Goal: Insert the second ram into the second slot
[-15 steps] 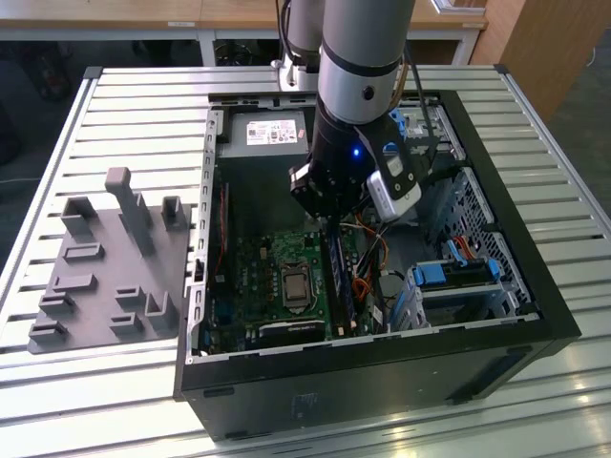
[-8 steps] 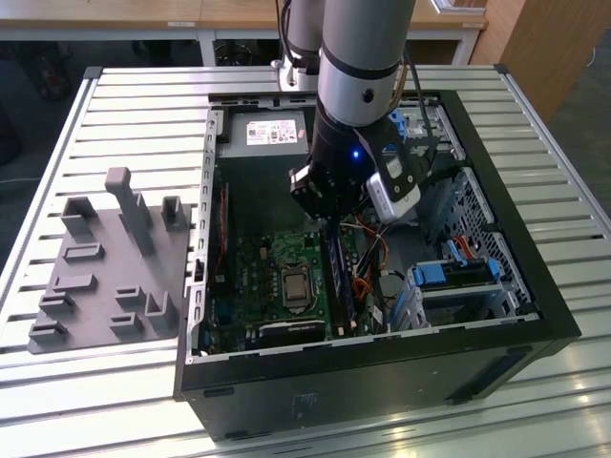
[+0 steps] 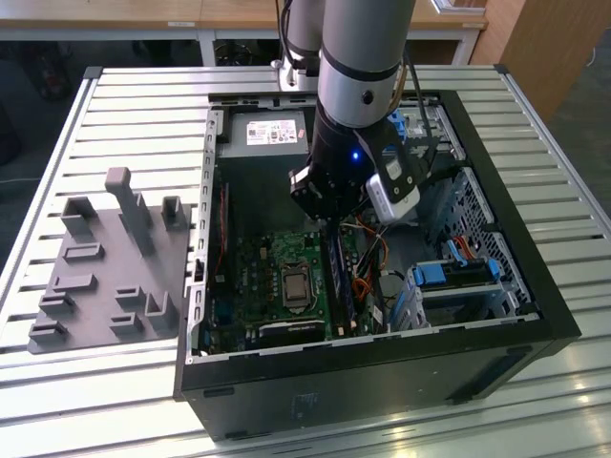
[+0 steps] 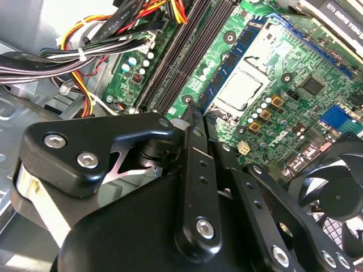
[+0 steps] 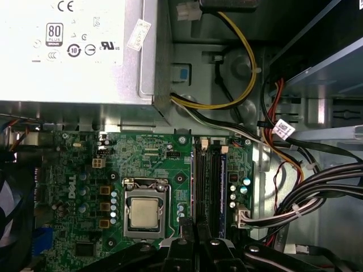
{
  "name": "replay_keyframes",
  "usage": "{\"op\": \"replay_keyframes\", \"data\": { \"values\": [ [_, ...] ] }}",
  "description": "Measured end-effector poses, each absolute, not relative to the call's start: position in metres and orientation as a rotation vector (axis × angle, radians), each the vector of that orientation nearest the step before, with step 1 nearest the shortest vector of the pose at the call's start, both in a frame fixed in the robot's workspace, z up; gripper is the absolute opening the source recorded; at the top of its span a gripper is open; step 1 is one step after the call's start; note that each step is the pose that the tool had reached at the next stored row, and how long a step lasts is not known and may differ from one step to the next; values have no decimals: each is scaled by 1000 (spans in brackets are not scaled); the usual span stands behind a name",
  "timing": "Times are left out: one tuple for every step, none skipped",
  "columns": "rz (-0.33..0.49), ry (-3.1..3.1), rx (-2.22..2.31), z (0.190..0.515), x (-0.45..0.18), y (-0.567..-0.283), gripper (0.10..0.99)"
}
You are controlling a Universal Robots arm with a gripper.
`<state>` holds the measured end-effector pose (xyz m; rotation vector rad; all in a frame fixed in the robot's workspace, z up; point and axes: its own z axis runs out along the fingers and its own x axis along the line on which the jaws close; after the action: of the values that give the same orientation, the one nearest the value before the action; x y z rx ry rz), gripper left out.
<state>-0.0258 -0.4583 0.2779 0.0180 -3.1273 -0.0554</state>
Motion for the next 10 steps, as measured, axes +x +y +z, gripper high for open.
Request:
{"op": "replay_keyframes", "data": {
  "values": [
    [-55, -3127, 18, 278, -26, -458, 137],
    [-56, -3127, 18, 277, -26, -458, 137],
    [-56, -3125, 18, 277, -26, -458, 137],
    [-55, -3125, 18, 276, -26, -458, 137],
    [-55, -3124, 18, 276, -26, -458, 137],
    [-55, -3123, 18, 275, -26, -458, 137],
    [-55, -3122, 18, 275, -26, -458, 137],
    [-55, -3121, 18, 274, -26, -458, 137],
    [-55, -3119, 18, 274, -26, -458, 137],
    [-55, -3116, 18, 273, -26, -458, 137]
  ]
}}
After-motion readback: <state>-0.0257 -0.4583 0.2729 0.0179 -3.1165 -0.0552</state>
